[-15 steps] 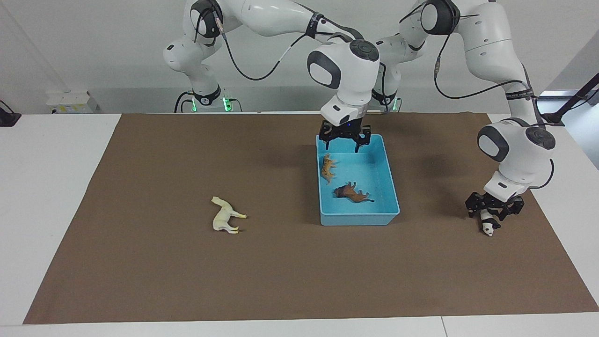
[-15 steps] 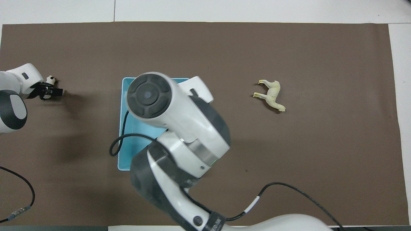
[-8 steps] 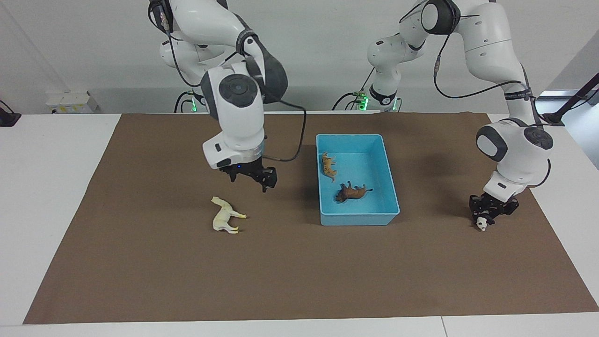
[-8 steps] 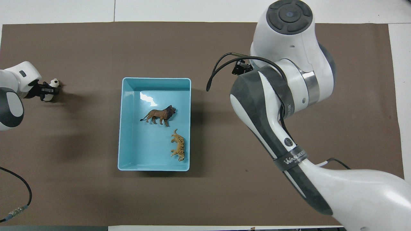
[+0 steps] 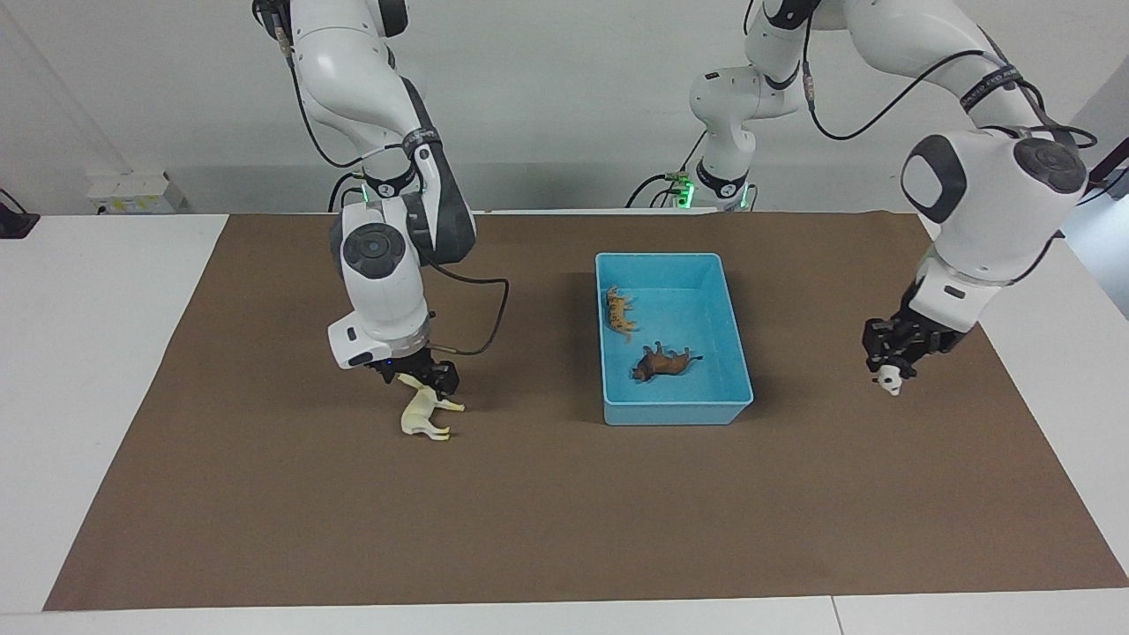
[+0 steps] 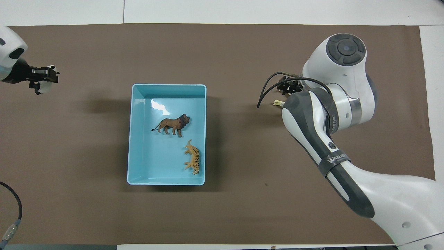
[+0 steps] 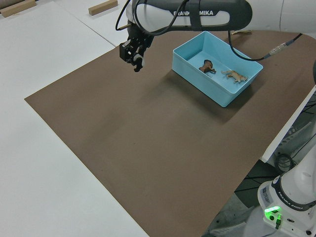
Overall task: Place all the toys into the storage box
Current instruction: 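Carry the panda to the box while the right gripper reaches the cream horse, then release the panda into the box while the right gripper grasps the cream horse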
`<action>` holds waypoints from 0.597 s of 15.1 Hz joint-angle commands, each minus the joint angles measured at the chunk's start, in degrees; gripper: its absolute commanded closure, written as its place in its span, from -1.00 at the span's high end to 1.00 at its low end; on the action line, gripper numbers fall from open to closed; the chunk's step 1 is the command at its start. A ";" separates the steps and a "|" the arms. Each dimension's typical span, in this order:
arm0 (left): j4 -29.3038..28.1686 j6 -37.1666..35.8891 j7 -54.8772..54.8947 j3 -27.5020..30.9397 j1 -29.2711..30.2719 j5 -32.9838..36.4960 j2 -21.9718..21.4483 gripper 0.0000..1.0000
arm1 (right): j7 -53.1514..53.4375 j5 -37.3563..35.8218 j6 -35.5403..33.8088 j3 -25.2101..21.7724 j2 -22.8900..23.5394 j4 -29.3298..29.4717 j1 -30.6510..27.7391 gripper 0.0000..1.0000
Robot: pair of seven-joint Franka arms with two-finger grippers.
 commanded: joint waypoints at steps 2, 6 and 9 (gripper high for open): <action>-1.96 -2.55 -18.05 1.02 -12.43 0.27 -2.14 -1.00 | -1.15 -2.92 5.05 0.82 0.80 -2.65 -1.83 1.00; -7.49 -1.41 -22.40 1.02 -18.87 0.27 -4.95 -0.13 | -1.51 -2.92 9.62 0.82 3.35 -2.74 -1.92 1.00; -8.56 -2.10 -22.75 0.93 -19.67 0.19 -5.57 1.00 | -1.33 -2.92 15.49 0.82 4.14 -5.36 -2.53 1.00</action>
